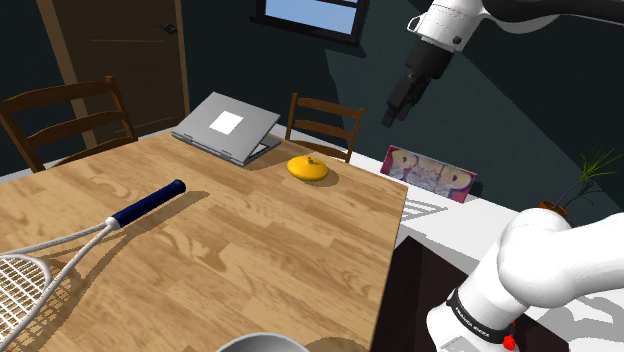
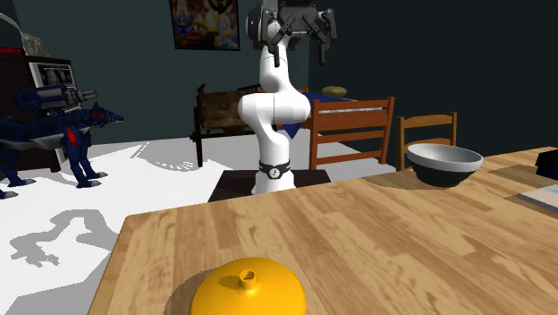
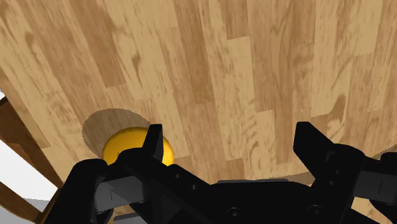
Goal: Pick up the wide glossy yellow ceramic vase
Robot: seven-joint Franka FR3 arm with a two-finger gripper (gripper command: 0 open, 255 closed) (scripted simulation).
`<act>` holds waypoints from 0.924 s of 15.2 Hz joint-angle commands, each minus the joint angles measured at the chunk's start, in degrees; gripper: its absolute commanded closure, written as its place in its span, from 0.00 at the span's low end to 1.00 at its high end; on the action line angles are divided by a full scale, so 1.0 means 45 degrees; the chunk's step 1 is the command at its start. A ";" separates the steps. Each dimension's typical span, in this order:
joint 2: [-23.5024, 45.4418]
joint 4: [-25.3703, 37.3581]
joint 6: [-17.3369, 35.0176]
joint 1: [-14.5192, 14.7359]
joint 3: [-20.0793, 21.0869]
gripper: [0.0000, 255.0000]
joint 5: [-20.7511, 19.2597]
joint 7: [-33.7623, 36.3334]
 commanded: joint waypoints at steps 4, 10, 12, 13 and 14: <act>0.0956 -0.0198 0.1097 -0.0089 -0.0271 0.00 -0.0083 -0.0477; 0.3213 -0.0108 0.3149 -0.0227 -0.0788 0.00 -0.0134 -0.1412; 0.4047 0.0066 0.3769 -0.0259 -0.0951 0.00 -0.0109 -0.1725; 0.4477 0.0179 0.4064 -0.0272 -0.1032 0.00 -0.0088 -0.1882; 0.4913 0.0311 0.4347 -0.0284 -0.1110 0.00 -0.0059 -0.2041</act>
